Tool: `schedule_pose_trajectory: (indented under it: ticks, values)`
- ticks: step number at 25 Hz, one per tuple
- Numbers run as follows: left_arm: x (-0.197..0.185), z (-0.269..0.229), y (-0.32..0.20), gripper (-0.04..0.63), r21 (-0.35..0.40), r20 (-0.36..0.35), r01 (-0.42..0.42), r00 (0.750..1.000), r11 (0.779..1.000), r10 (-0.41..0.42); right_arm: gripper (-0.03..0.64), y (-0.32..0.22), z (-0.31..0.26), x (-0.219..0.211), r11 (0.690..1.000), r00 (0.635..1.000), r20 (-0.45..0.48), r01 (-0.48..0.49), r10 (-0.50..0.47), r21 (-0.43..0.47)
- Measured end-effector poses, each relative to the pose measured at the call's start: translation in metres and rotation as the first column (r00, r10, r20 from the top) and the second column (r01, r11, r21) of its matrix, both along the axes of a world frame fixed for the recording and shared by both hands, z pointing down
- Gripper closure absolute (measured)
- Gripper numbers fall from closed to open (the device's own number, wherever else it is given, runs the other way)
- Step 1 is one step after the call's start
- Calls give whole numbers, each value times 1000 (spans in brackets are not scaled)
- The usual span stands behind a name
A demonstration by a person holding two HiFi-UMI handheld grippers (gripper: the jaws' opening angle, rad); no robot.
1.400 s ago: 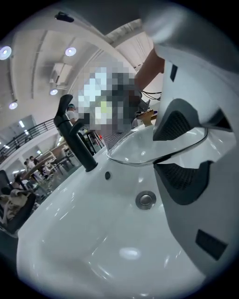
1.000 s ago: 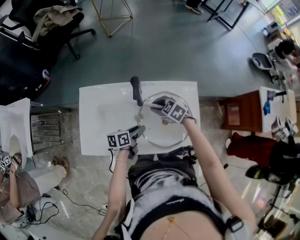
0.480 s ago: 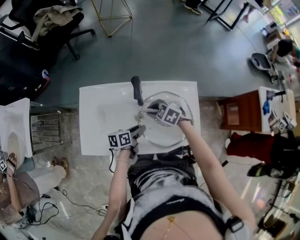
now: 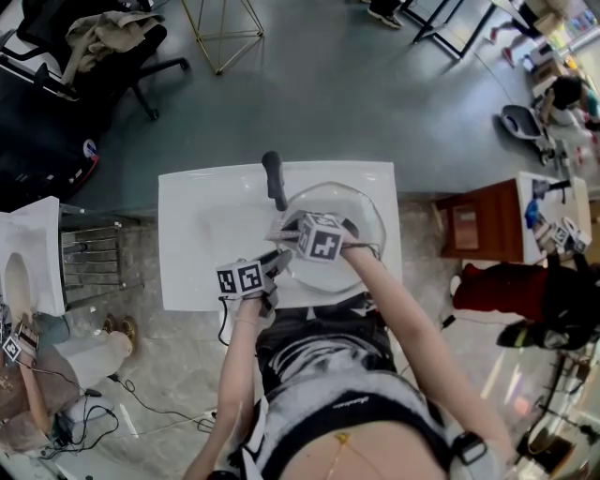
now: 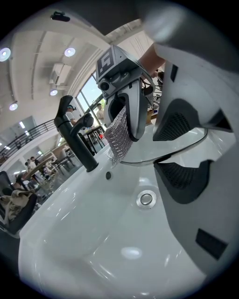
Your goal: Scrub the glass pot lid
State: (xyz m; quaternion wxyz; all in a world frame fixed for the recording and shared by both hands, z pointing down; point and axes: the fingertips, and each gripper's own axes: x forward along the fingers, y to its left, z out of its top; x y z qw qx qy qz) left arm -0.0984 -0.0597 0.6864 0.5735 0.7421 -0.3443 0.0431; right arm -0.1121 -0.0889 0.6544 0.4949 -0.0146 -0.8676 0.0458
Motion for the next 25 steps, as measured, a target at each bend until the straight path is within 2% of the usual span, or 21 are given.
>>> schedule_pose_trajectory:
  ticks: [4,15,20,25]
  values:
    - [4,-2,0,454,8,6,-20,1000,1000,20,526,-4,-4,6,1000,1000,-1,1,-1,-6]
    - [4,1,1,469,-1,8,-5,1000,1000,5,526,-10,-11,35,997,999,5,-37,37,-61]
    - [2,1,1,469,0,6,-5,1000,1000,5,526,-18,-14,54,997,998,-15,-68,68,-47]
    - [2,0,1,468,-5,6,-1,1000,1000,1,526,-17,-13,51,997,998,-14,-69,69,-42]
